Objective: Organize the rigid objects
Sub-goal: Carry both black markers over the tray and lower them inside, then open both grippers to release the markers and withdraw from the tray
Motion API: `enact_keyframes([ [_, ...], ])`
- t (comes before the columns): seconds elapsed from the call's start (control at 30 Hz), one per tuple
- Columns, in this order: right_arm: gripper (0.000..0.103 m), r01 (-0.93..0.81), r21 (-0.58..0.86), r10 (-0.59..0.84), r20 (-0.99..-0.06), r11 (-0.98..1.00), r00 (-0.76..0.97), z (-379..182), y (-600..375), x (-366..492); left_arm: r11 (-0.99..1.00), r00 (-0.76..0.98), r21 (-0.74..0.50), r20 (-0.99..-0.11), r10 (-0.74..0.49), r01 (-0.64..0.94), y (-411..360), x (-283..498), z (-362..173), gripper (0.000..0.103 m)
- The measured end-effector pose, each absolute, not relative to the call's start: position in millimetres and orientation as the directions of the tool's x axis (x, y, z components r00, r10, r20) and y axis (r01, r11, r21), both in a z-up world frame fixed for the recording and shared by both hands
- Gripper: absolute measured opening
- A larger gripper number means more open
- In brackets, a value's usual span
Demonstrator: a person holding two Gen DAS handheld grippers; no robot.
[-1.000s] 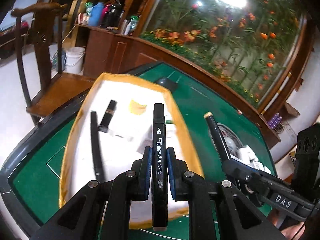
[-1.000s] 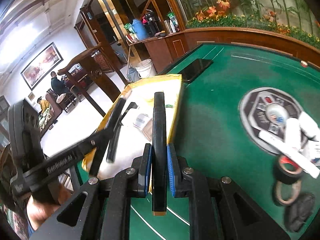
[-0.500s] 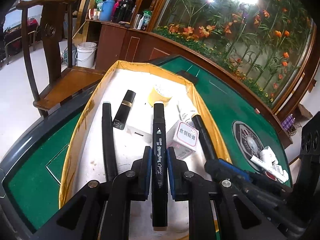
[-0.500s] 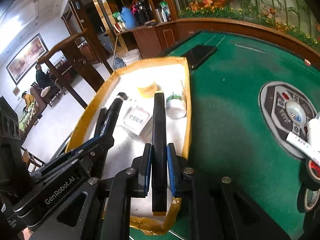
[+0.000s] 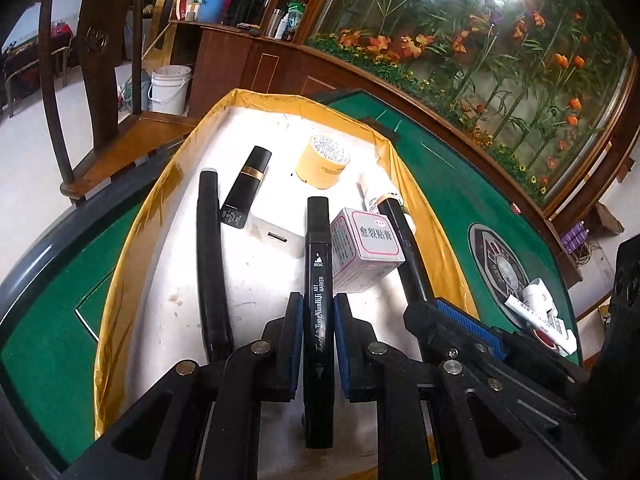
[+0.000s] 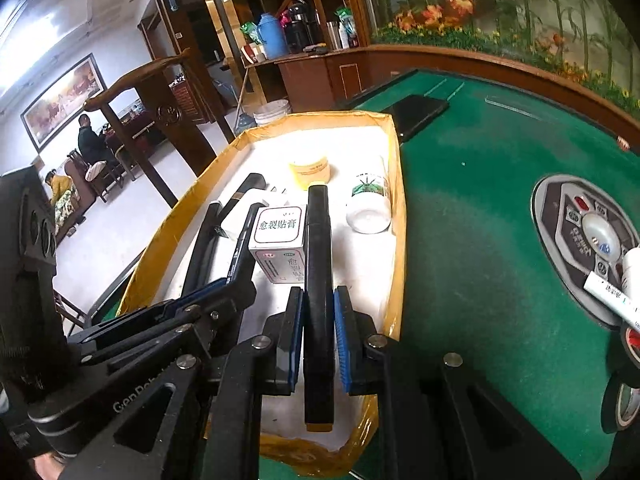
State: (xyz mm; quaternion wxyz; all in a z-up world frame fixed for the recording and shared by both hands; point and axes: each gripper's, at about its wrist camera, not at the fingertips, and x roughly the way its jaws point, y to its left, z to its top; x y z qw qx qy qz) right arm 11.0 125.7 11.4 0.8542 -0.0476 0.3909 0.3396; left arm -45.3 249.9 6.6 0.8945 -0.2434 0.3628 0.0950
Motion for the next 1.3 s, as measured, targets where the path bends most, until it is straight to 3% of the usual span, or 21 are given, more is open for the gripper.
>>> enact_keyframes([
  [0.5, 0.014, -0.629, 0.151, 0.531, -0.700, 0.763, 0.477, 12, 129, 6, 0.900, 0.714, -0.263, -0.696, 0.073, -0.349, 237, -55, 13, 0.016],
  [0.7, 0.016, -0.621, 0.182, 0.542, -0.703, 0.763, 0.460, 14, 125, 9, 0.891, 0.728, -0.288, -0.682, 0.065, -0.350, 236, -66, 11, 0.021],
  [1.1, 0.022, -0.602, 0.211, 0.575, -0.639, 0.770, 0.512, 37, 95, 2, 0.895, 0.850, -0.359, -0.525, 0.040, -0.264, 202, -107, 23, 0.043],
  [1.3, 0.027, -0.594, 0.281, 0.621, -0.602, 0.754, 0.502, 61, 42, -7, 0.918, 0.883, -0.356, -0.469, -0.014, -0.175, 173, -112, 27, 0.043],
])
